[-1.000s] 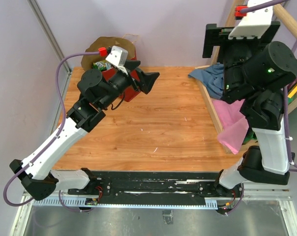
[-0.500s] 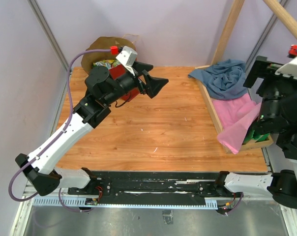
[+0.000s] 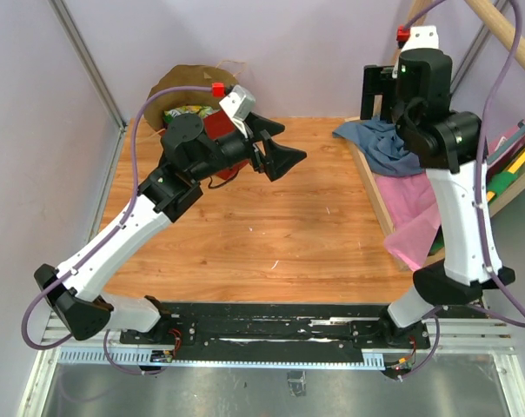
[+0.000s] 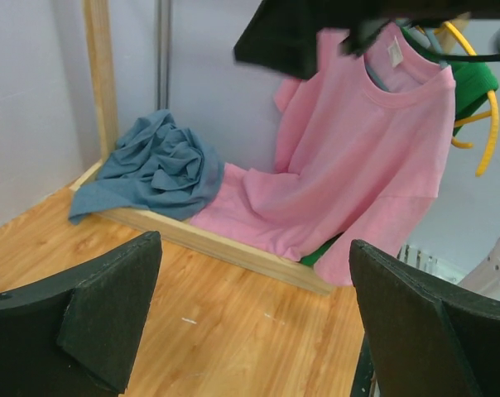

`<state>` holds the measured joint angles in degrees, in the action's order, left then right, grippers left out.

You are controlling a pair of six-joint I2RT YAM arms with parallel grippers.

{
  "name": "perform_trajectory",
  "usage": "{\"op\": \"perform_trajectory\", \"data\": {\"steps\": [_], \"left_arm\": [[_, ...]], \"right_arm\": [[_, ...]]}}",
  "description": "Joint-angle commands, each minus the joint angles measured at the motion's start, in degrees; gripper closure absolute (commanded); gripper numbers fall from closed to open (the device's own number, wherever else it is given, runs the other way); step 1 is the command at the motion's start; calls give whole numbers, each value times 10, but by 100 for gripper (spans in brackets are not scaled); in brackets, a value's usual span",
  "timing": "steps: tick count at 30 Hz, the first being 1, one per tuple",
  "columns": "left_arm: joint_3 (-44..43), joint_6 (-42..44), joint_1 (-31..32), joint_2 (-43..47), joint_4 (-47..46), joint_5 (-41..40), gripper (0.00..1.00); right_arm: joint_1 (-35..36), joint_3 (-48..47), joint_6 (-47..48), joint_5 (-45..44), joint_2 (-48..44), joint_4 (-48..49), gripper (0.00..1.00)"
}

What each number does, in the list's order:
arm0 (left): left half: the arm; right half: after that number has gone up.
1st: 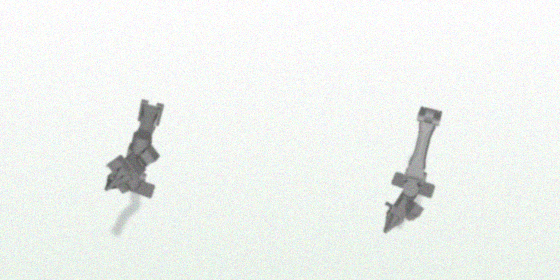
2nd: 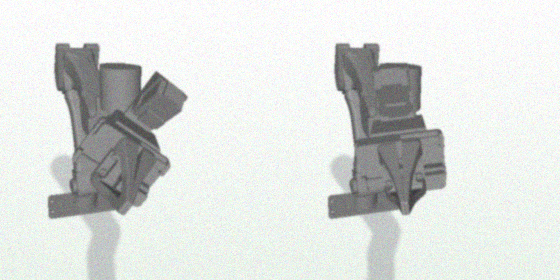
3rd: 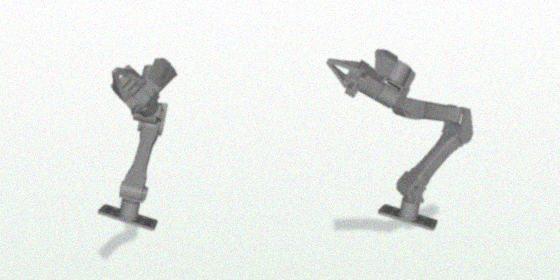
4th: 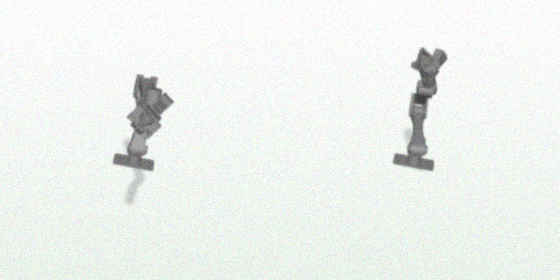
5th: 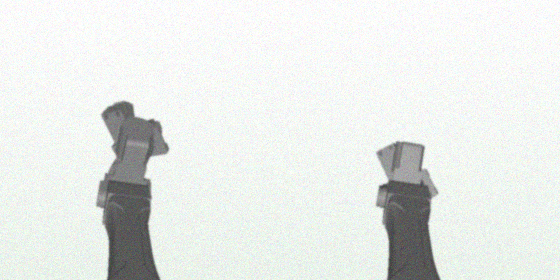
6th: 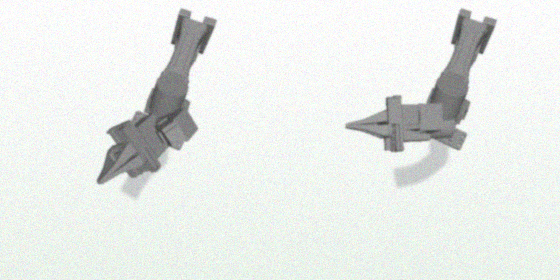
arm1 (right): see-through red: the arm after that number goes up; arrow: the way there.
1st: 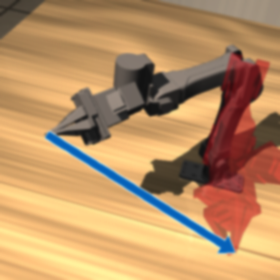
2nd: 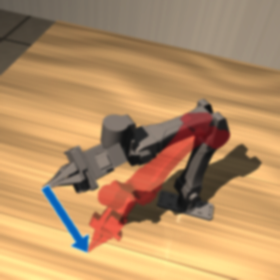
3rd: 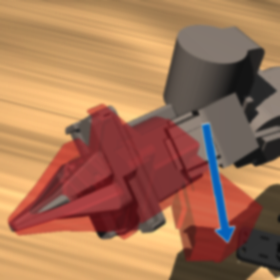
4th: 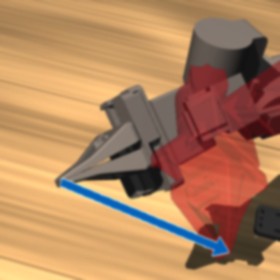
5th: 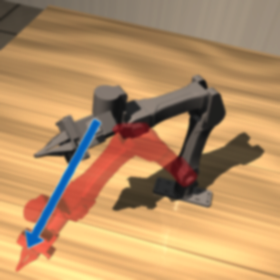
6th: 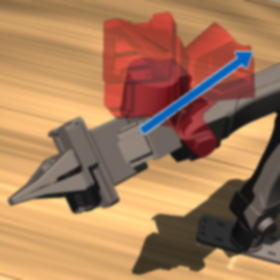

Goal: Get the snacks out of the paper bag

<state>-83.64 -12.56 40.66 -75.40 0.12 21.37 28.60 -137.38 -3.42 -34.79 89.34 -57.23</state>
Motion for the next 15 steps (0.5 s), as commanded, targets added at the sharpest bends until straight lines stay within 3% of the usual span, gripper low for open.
{"op": "perform_trajectory", "data": {"steps": [1,4,7,12,15], "left_arm": [[-16,28,-4,20,19,-8,0],[-19,29,-4,13,20,-7,0],[-23,21,-4,0,15,0,0],[-21,10,-4,-15,0,16,0],[-22,3,-3,-25,-13,46,0]], "right_arm": [[-122,37,-124,210,-41,-21,1],[-154,7,-133,171,-38,-48,1],[-156,-36,-123,67,-34,-83,1],[-144,45,-106,5,-102,-53,0],[-96,84,-77,-65,-131,-30,0]]}}
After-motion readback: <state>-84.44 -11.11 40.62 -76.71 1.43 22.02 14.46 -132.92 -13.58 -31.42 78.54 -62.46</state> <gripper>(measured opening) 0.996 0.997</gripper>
